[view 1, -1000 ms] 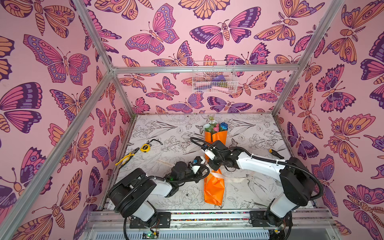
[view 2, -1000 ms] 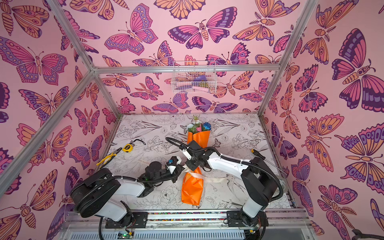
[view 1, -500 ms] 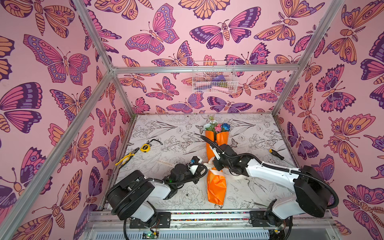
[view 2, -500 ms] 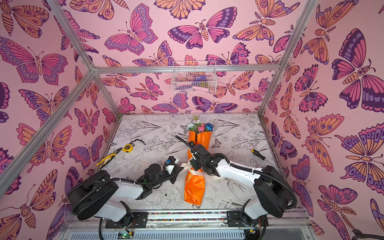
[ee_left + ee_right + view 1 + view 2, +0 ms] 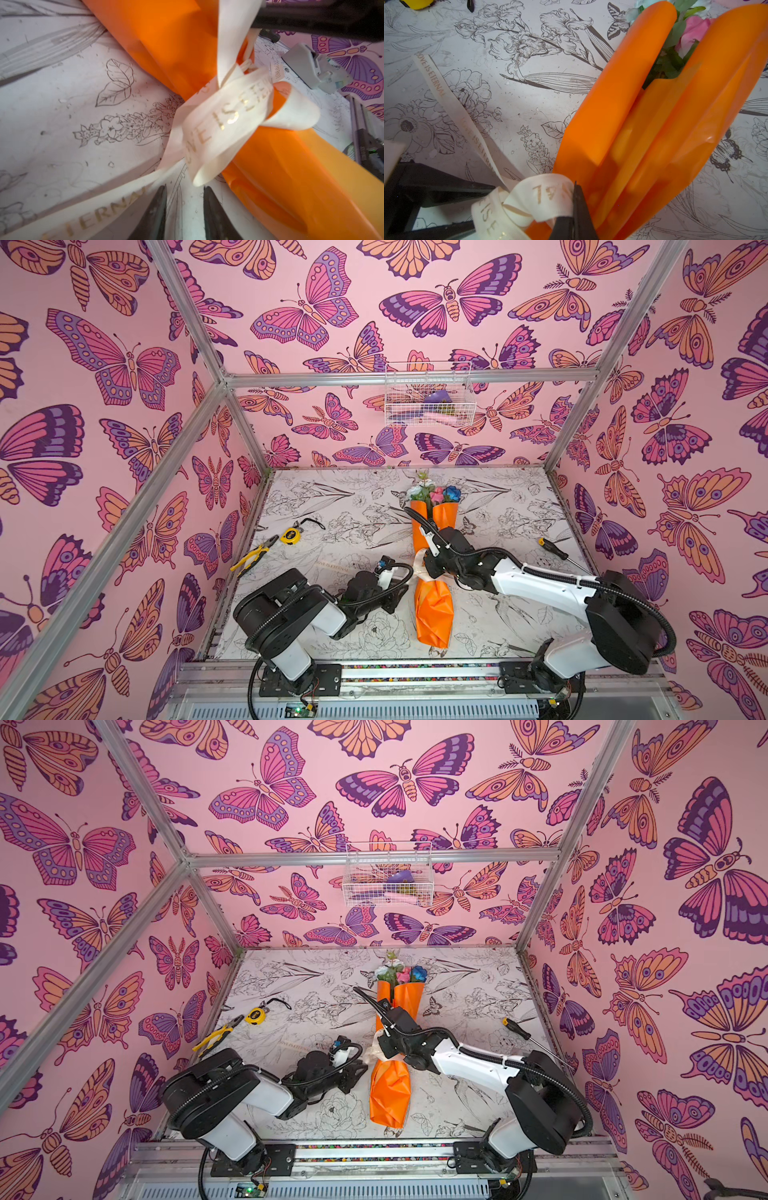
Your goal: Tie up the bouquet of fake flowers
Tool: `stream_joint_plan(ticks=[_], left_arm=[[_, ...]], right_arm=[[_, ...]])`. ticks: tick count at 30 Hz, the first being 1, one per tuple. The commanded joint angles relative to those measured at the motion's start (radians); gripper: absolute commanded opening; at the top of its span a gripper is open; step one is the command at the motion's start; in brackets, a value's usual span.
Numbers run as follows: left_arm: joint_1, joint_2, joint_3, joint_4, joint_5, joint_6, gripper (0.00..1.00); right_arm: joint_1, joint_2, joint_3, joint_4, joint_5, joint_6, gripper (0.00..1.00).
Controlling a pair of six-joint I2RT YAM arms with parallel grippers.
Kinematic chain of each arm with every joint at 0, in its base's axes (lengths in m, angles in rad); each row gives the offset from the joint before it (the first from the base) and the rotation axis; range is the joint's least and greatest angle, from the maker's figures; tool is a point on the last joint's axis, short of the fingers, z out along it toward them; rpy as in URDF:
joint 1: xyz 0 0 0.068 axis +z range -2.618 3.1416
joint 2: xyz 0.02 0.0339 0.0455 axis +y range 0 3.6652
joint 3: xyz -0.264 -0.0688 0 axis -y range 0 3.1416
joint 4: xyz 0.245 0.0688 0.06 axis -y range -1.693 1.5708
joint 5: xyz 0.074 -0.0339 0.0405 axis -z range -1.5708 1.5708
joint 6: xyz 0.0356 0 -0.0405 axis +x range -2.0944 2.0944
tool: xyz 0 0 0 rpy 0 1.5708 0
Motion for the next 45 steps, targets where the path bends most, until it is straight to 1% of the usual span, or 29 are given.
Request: stream_joint_plan(ticks=[1, 3, 5, 8, 10, 11, 12, 14, 16, 18, 19, 21, 23, 26, 28, 29, 30, 36, 39, 42, 44, 45], left_arm=[[-0.005, -0.035, -0.015, 0.0, 0.016, -0.04, 0.5], [-0.005, -0.074, -0.018, -0.019, 0.017, -0.041, 0.53], [-0.005, -0.127, -0.025, -0.041, 0.016, -0.043, 0.54], [-0.005, -0.24, -0.039, -0.101, 0.003, -0.051, 0.56], [-0.006, -0.34, -0.042, -0.179, -0.023, -0.046, 0.56], [-0.006, -0.388, -0.043, -0.216, -0.031, -0.037, 0.59], [-0.006, -0.447, -0.041, -0.261, -0.05, -0.027, 0.66], [-0.006, -0.535, -0.031, -0.362, -0.1, -0.01, 0.75], [-0.005, -0.607, 0.013, -0.476, -0.138, 0.028, 0.78], [-0.002, -0.641, 0.068, -0.572, -0.155, 0.068, 0.81], [0.002, -0.64, 0.12, -0.612, -0.153, 0.089, 0.82], [0.018, -0.608, 0.169, -0.657, -0.138, 0.117, 0.83], [0.052, -0.548, 0.201, -0.644, -0.072, 0.134, 0.83], [0.107, -0.432, 0.272, -0.619, 0.016, 0.101, 0.81], [0.133, -0.372, 0.303, -0.572, 0.081, 0.063, 0.8], [0.142, -0.309, 0.307, -0.531, 0.121, 0.05, 0.8], [0.147, -0.279, 0.311, -0.5, 0.15, 0.043, 0.8], [0.153, -0.148, 0.331, -0.402, 0.273, 0.048, 0.8], [0.153, -0.11, 0.333, -0.358, 0.316, 0.054, 0.79], [0.152, -0.069, 0.34, -0.334, 0.313, 0.061, 0.77], [0.153, -0.035, 0.358, -0.323, 0.314, 0.06, 0.74], [0.153, -0.017, 0.366, -0.312, 0.316, 0.056, 0.7]], right_arm=[[0.001, 0.012, -0.012, 0.034, -0.011, 0.017, 0.05], [0.002, 0.009, -0.016, 0.035, -0.014, 0.016, 0.06], [0.002, 0.008, -0.016, 0.033, -0.013, 0.015, 0.06], [0.001, 0.008, -0.017, 0.034, -0.016, 0.015, 0.06], [0.0, 0.01, -0.017, 0.035, -0.019, 0.015, 0.06], [0.002, 0.011, -0.018, 0.035, -0.018, 0.014, 0.06], [0.001, 0.012, -0.019, 0.034, -0.017, 0.014, 0.06], [0.002, 0.013, -0.02, 0.034, -0.016, 0.014, 0.06], [0.002, 0.01, -0.022, 0.033, -0.016, 0.014, 0.06], [0.003, 0.009, -0.022, 0.032, -0.019, 0.015, 0.06], [0.002, 0.008, -0.023, 0.034, -0.02, 0.014, 0.06], [0.003, 0.007, -0.022, 0.033, -0.021, 0.013, 0.06], [0.003, 0.008, -0.022, 0.034, -0.021, 0.012, 0.06], [0.003, 0.011, -0.02, 0.035, -0.029, 0.013, 0.06], [0.003, 0.012, -0.018, 0.03, -0.033, 0.015, 0.06], [0.002, 0.01, -0.019, 0.029, -0.03, 0.016, 0.06], [0.003, 0.008, -0.02, 0.03, -0.029, 0.016, 0.06], [0.003, 0.005, -0.024, 0.028, -0.033, 0.018, 0.06], [0.004, 0.005, -0.023, 0.026, -0.035, 0.021, 0.06], [0.004, 0.005, -0.024, 0.029, -0.043, 0.02, 0.07], [0.004, 0.008, -0.021, 0.026, -0.048, 0.019, 0.07], [0.005, 0.008, -0.02, 0.024, -0.051, 0.019, 0.07]])
